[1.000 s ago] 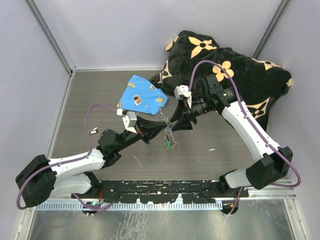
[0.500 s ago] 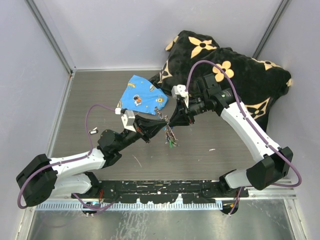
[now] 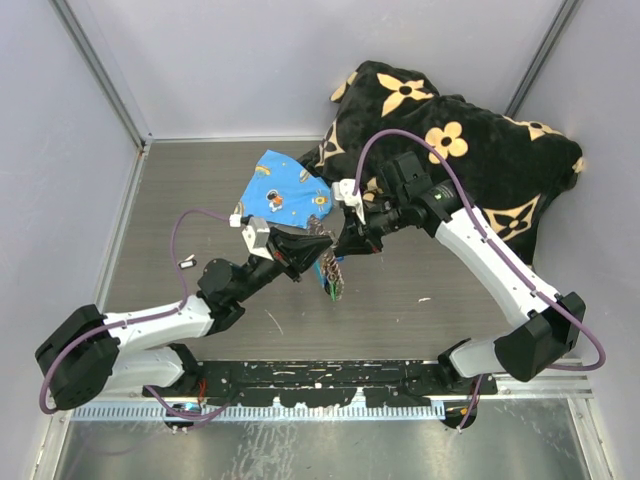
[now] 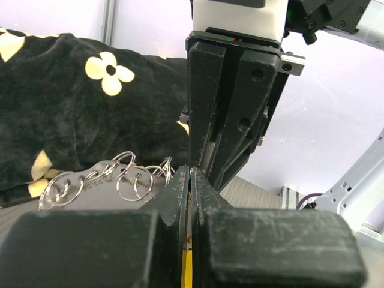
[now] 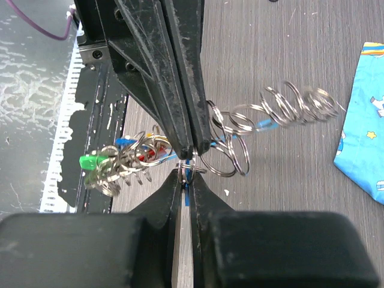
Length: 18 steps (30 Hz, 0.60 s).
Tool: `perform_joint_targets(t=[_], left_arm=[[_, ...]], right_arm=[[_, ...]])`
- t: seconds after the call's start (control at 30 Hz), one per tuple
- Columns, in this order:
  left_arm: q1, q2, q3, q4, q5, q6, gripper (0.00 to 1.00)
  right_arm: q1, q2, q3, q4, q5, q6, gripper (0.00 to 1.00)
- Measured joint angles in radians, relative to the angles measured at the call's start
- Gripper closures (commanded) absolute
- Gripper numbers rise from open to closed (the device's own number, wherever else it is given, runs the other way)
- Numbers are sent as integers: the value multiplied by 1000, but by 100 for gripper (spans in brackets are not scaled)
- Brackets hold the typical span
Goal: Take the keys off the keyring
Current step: Remove the key from the keyring.
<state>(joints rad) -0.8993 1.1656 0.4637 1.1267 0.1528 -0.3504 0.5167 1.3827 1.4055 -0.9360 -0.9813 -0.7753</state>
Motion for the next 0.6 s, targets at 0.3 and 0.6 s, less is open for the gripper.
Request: perform_joint_targets(t=[0.3, 0.6], left_arm=[[0, 23, 0, 19, -21, 0, 100], [2, 23, -3, 22, -23, -2, 100]], right_arm=[[-7, -2, 0, -2, 29, 16, 67], [-53, -22, 1, 1, -42, 51, 63]])
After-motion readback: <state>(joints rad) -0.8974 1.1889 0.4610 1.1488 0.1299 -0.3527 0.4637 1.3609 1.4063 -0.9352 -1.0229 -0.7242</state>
